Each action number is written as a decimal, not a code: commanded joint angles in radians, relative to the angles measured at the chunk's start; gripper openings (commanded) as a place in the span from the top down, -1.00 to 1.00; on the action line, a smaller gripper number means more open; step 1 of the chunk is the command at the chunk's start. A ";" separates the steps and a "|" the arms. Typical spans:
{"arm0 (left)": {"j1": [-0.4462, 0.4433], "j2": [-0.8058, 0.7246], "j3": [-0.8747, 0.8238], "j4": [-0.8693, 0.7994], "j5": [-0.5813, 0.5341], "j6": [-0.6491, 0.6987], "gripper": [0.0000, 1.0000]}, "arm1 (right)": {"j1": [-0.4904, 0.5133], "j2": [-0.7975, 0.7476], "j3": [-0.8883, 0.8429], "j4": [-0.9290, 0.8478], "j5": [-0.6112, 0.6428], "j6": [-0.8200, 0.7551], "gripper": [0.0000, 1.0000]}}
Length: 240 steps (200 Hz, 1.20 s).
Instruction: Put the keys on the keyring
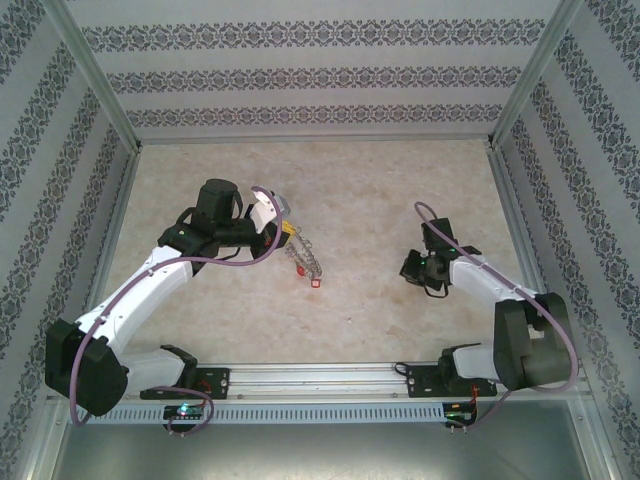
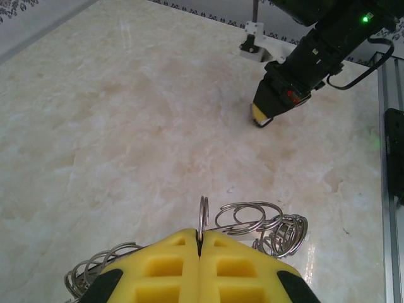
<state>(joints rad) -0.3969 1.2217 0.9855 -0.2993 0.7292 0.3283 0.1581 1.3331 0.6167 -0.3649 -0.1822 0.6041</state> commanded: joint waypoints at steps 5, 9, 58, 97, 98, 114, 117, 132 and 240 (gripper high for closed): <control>0.012 -0.019 0.009 0.047 0.030 -0.013 1.00 | 0.052 0.043 -0.010 0.197 -0.150 -0.038 1.00; 0.012 -0.020 0.009 0.048 0.029 -0.013 1.00 | 0.057 0.053 -0.007 0.204 -0.155 -0.039 1.00; 0.012 -0.015 0.009 0.048 0.032 -0.014 1.00 | 0.108 0.139 0.037 0.199 -0.148 -0.095 1.00; 0.012 -0.019 0.008 0.048 0.029 -0.014 1.00 | 0.140 0.211 0.088 0.155 -0.104 -0.150 1.00; 0.011 -0.019 0.007 0.048 0.029 -0.014 1.00 | 0.140 0.212 0.089 0.154 -0.104 -0.149 0.99; 0.011 -0.018 0.007 0.048 0.028 -0.014 1.00 | 0.155 0.210 0.102 0.138 -0.082 -0.155 0.95; 0.011 -0.019 0.008 0.048 0.028 -0.015 1.00 | 0.158 0.209 0.107 0.131 -0.077 -0.157 0.93; 0.012 -0.018 0.008 0.048 0.028 -0.015 1.00 | 0.165 0.204 0.123 0.110 -0.065 -0.164 0.85; 0.012 -0.025 0.003 0.049 0.030 -0.007 1.00 | 0.234 0.275 0.226 -0.043 0.068 -0.186 0.57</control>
<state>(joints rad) -0.3969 1.2217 0.9855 -0.2993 0.7296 0.3279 0.3717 1.5951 0.8062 -0.3370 -0.1936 0.4374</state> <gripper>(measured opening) 0.060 0.204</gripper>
